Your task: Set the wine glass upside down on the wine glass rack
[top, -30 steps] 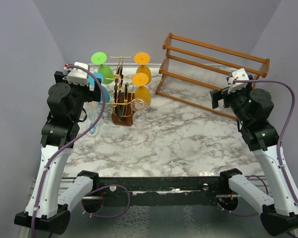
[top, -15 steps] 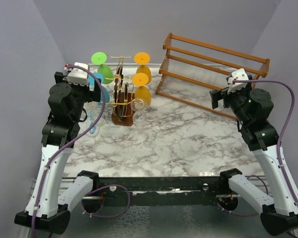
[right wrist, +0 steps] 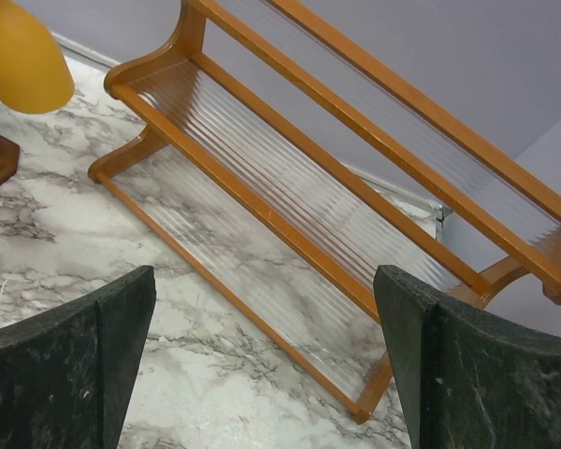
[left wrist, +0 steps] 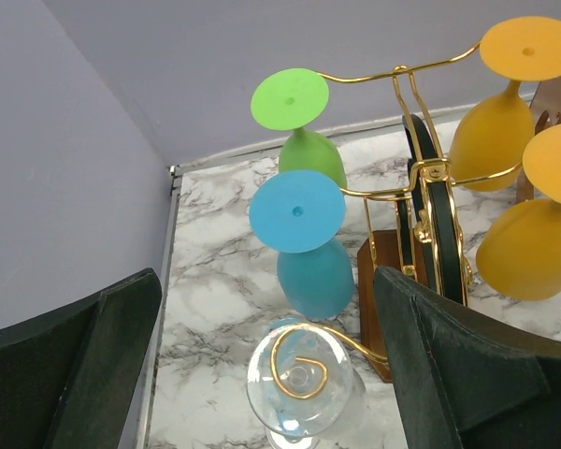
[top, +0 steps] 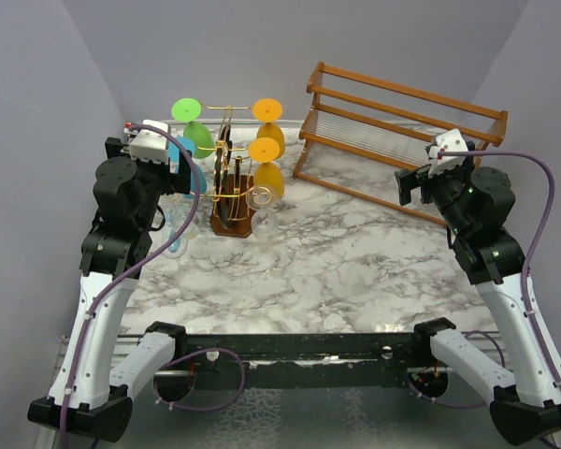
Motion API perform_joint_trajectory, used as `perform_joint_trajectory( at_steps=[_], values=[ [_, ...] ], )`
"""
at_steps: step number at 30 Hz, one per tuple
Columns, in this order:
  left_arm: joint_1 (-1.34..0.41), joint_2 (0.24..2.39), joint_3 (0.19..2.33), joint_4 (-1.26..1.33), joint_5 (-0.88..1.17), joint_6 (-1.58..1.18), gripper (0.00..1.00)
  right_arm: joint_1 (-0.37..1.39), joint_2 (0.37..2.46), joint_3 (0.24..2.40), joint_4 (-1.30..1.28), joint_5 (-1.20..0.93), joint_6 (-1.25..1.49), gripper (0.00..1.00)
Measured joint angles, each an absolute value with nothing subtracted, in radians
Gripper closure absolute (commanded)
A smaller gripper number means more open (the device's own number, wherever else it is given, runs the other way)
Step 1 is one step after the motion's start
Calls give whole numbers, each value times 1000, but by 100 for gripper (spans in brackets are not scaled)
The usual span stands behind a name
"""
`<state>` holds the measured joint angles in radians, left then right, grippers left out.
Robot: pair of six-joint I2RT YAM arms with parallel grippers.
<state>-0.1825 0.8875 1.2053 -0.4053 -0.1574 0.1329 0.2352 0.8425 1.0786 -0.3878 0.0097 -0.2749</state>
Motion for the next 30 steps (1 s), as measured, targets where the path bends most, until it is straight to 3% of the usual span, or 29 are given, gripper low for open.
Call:
perform_joint_trajectory(
  at_steps=[30],
  values=[
    [-183, 888, 1204, -405, -224, 145, 1, 221, 865, 1079, -344, 133, -274, 0]
  ],
)
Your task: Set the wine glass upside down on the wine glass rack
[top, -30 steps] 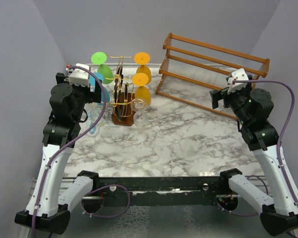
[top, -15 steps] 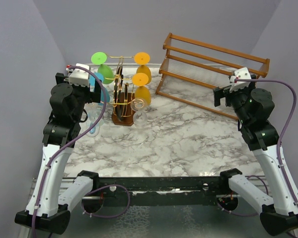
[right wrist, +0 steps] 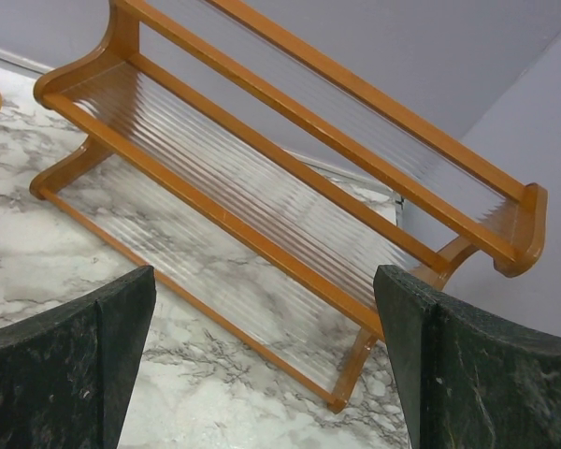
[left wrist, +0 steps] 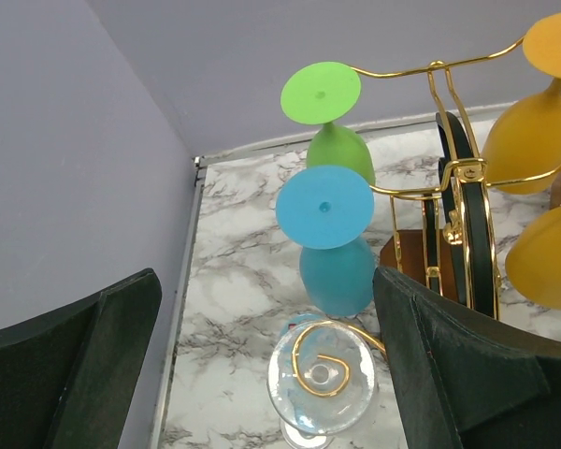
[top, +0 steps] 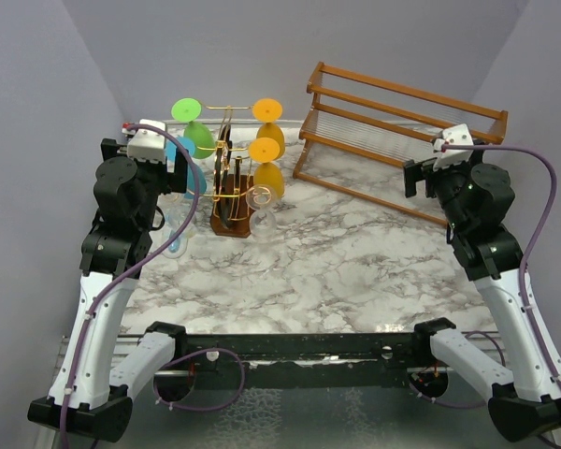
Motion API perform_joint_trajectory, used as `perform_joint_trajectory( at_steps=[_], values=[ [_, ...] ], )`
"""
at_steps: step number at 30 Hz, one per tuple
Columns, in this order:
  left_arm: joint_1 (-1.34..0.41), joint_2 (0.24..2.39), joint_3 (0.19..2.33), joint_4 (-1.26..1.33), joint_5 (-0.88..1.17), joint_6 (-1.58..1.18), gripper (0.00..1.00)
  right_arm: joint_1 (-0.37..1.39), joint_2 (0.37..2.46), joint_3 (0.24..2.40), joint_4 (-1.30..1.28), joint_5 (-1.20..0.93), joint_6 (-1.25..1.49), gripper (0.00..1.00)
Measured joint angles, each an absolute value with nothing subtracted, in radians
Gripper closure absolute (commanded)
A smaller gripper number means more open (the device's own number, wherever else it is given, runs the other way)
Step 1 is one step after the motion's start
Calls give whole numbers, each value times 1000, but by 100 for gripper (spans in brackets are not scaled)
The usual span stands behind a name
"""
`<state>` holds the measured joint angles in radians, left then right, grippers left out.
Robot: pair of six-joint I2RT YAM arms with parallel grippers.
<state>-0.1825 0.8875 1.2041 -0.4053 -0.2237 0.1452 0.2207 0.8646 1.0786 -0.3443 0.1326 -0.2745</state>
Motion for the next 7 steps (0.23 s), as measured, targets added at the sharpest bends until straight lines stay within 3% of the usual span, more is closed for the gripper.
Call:
perform_joint_trajectory(
  at_steps=[7],
  values=[
    [-183, 888, 1204, -405, -226, 147, 1, 220, 865, 1079, -346, 103, -274, 0]
  ],
)
